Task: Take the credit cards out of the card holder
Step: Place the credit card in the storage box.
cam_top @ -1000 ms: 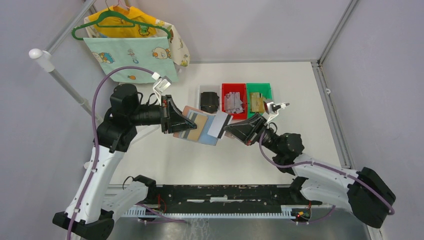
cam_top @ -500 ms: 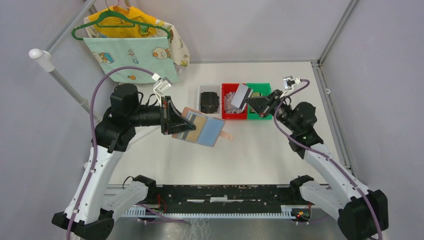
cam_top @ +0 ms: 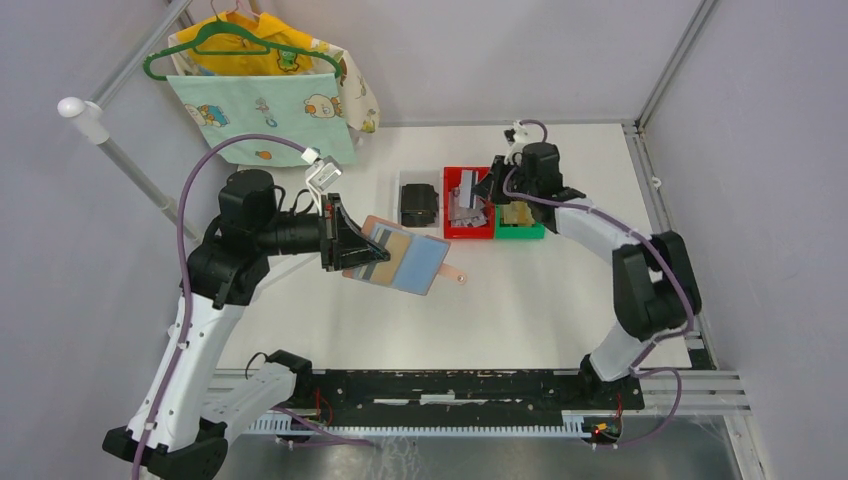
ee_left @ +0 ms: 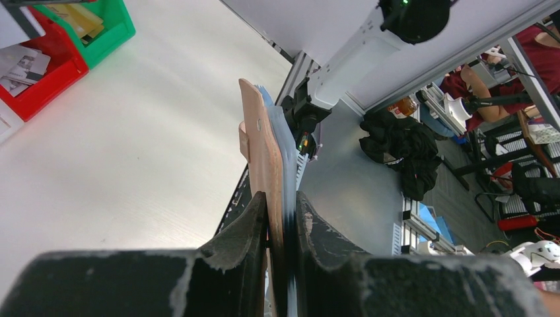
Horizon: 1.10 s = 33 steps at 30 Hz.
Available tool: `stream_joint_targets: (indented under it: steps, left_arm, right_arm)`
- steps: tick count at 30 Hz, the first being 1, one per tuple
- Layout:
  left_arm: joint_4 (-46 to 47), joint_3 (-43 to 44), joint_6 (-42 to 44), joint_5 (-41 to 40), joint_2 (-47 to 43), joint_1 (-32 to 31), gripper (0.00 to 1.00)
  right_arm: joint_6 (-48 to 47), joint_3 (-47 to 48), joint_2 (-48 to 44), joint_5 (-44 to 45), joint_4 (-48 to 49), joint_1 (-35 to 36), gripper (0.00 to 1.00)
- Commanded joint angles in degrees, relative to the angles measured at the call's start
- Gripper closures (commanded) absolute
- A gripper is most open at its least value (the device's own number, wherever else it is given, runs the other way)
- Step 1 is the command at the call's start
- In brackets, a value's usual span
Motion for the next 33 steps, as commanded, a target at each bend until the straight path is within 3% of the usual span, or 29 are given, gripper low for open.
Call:
stream_joint_targets:
  steps: [1, 11, 16, 25, 28, 31, 33]
  left_arm:
    - [2.11, 2.68, 0.73, 0.13, -1.19, -0.13, 0.98]
    - [0.28, 3.29, 2.13, -0.01, -1.1, -0.15, 0.98]
    - [-0.75, 3.86, 3.11, -0.65, -1.01, -0.14, 0.98]
    - [-2.17, 4.06, 6.0, -0.82, -0.65, -0.09, 0.98]
    - [-2.63, 4.45, 7.57, -0.88, -0.53, -0.14, 0.98]
    - [-3.33, 4.74, 9.53, 0.13, -0.3, -0.11, 0.98]
    - [-4.0, 4.91, 11.01, 1.14, -0.16, -0.09, 0.98]
  right_arm:
    - [-2.91, 7.86, 8.27, 0.18, -2.0, 0.16, 1.0]
    - [-4.04, 15.97, 19.34, 4.32, -4.58, 2.2, 0.99]
    - [-5.72, 16.92, 19.45, 8.23, -4.93, 3.94, 0.73]
    - [-6.77, 14.34, 4.06, 8.57, -3.61, 5.08, 0.49]
    - [-3.25, 8.06, -6.86, 3.41, 1.76, 5.54, 0.35]
    - [4.24, -1.43, -17.68, -6.64, 12.71, 5.93, 0.12]
    - [11.49, -6.74, -23.17, -13.54, 20.74, 6.3, 0.05]
